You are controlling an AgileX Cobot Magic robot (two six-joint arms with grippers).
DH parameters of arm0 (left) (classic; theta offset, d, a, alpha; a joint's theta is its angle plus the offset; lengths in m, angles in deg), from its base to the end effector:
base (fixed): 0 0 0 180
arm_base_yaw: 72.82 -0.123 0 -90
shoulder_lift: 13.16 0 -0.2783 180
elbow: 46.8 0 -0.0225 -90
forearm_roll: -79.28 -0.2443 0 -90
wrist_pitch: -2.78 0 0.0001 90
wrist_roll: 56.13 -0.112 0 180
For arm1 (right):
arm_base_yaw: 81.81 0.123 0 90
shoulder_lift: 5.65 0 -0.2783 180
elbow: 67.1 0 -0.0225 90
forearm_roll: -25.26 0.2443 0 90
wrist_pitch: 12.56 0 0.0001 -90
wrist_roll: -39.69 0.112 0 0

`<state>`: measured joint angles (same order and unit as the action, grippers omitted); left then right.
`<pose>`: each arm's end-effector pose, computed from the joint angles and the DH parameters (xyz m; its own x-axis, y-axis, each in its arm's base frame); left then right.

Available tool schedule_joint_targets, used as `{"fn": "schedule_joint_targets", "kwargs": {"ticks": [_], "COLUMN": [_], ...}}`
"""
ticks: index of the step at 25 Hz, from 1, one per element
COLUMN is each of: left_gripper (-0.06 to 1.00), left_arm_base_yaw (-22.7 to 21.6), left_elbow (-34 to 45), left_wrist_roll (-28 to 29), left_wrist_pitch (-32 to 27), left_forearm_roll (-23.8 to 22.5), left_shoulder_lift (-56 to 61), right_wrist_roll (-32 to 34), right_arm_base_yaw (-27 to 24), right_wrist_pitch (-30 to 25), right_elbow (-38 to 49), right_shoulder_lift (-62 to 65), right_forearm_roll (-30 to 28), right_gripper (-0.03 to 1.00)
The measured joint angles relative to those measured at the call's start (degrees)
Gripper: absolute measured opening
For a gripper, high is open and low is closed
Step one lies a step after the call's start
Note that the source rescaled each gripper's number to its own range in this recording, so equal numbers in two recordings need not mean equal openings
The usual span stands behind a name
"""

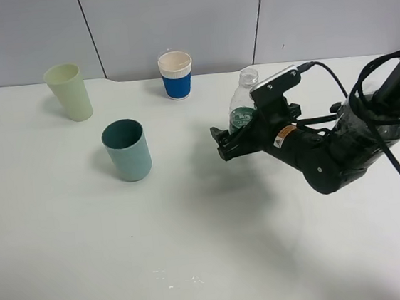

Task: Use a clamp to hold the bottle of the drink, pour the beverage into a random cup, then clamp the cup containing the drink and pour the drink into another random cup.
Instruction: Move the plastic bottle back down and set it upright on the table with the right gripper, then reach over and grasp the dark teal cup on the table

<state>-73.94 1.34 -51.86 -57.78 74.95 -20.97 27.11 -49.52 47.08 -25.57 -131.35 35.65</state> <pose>0.0140 0.0076 0.2664 -0.4419 -0.0459 -0.8959 -0.0949 0.9955 -0.0042 0.2997 0.1688 0.0814 -0.2081 -0.2797 -0.9373 -0.4325 0.8858 -0.1683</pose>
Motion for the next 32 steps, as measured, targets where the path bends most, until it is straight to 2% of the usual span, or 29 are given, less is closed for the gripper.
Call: {"fn": "schedule_joint_targets", "kwargs": {"ticks": [5, 11, 18, 25, 29, 32], "left_gripper": [0.89, 0.89, 0.89, 0.89, 0.89, 0.89], "left_arm_base_yaw": [0.0, 0.0, 0.0, 0.0, 0.0, 0.0], "left_elbow": [0.0, 0.0, 0.0, 0.0, 0.0, 0.0], "left_wrist_roll": [0.0, 0.0, 0.0, 0.0, 0.0, 0.0], "left_wrist_pitch": [0.0, 0.0, 0.0, 0.0, 0.0, 0.0], "left_forearm_roll": [0.0, 0.0, 0.0, 0.0, 0.0, 0.0], "left_shoulder_lift": [0.0, 0.0, 0.0, 0.0, 0.0, 0.0], "right_wrist_roll": [-0.2, -1.4, -10.2, -11.1, -8.4, -6.0], "right_arm_base_yaw": [0.0, 0.0, -0.9, -10.5, -16.4, -21.4], "right_wrist_pitch": [-1.7, -10.5, -17.3, -26.6, -33.0, -40.2], "right_elbow": [0.1, 0.2, 0.2, 0.2, 0.2, 0.2], "right_shoulder_lift": [5.2, 15.3, 26.7, 35.7, 41.4, 46.2], "right_forearm_roll": [-0.1, 0.4, 2.6, 0.4, -3.8, -8.2], "right_gripper": [1.00, 1.00, 1.00, 1.00, 1.00, 1.00]}}
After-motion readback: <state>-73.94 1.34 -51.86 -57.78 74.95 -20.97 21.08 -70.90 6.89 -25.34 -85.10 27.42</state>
